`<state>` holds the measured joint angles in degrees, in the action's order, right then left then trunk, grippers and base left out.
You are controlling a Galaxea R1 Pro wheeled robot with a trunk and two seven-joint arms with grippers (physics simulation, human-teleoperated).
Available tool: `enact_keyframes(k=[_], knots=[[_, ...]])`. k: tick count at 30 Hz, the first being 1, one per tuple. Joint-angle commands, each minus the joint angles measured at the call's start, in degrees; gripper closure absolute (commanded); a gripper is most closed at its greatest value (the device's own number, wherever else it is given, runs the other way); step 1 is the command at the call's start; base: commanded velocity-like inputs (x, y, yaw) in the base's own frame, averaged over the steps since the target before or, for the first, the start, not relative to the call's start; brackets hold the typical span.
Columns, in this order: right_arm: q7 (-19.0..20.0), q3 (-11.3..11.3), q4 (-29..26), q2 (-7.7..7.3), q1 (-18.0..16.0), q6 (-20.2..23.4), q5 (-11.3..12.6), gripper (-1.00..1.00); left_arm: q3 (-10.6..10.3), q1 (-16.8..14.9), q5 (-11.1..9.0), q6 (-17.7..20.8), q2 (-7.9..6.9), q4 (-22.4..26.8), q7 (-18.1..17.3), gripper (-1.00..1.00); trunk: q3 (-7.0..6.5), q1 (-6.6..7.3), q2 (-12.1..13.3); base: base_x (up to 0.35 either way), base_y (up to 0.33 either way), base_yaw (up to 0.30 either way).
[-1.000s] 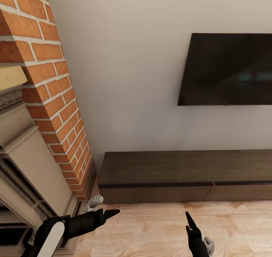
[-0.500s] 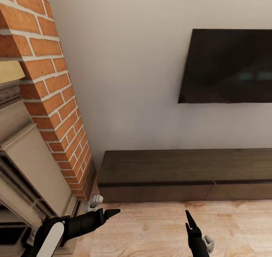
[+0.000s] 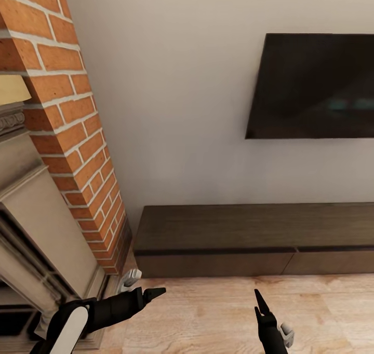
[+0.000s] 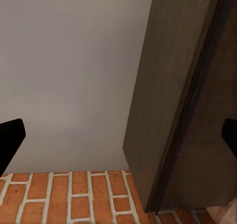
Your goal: Place each of the two pumpkins and all three candles from the living room inside a cabinet in the living room (use any cabinet), then make sure every cabinet is closed, and position the cauldron so it is next to a table in the living room.
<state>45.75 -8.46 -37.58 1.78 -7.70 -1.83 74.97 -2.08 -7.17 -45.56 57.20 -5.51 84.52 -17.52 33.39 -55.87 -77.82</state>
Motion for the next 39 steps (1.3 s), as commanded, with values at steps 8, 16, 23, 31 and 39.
enact_keyframes(k=[8, 16, 23, 31, 39], knots=[[0.2, 0.1, 0.1, 0.1, 0.0, -1.3, 0.1, -1.0, 0.0, 0.0, 0.4, 0.1, -0.03, 0.1, -0.4, -1.0, 1.49, -1.76, -3.3, 0.0, 0.0, 0.0], [0.2, 0.2, 0.0, 0.15, 0.0, -2.0, 0.1, -1.0, -0.1, 0.0, 0.4, 0.1, -0.03, 0.1, -0.5, -1.0, 2.93, -3.52, -6.5, 0.0, 0.0, 0.0], [0.2, 0.2, 0.0, 0.15, 0.0, -2.0, 0.1, -1.0, -0.1, 0.0, 0.4, 0.1, -0.03, 0.1, -0.5, -1.0, 4.19, -5.06, -9.3, 0.0, 0.0, 0.0], [2.3, 0.2, 0.0, 0.15, 0.0, -2.0, 0.1, -1.0, -0.2, 0.0, 0.4, 0.1, -0.03, 0.1, -0.5, -1.0, 5.62, -6.81, -12.5, 0.0, 0.0, 0.0], [2.7, 0.2, -0.2, 0.15, 0.0, -1.9, 0.3, -1.0, -0.6, 0.0, 0.4, 0.1, -0.03, 0.2, -0.5, -1.0, 7.06, -8.57, -15.7, 0.0, 0.0, 0.0]])
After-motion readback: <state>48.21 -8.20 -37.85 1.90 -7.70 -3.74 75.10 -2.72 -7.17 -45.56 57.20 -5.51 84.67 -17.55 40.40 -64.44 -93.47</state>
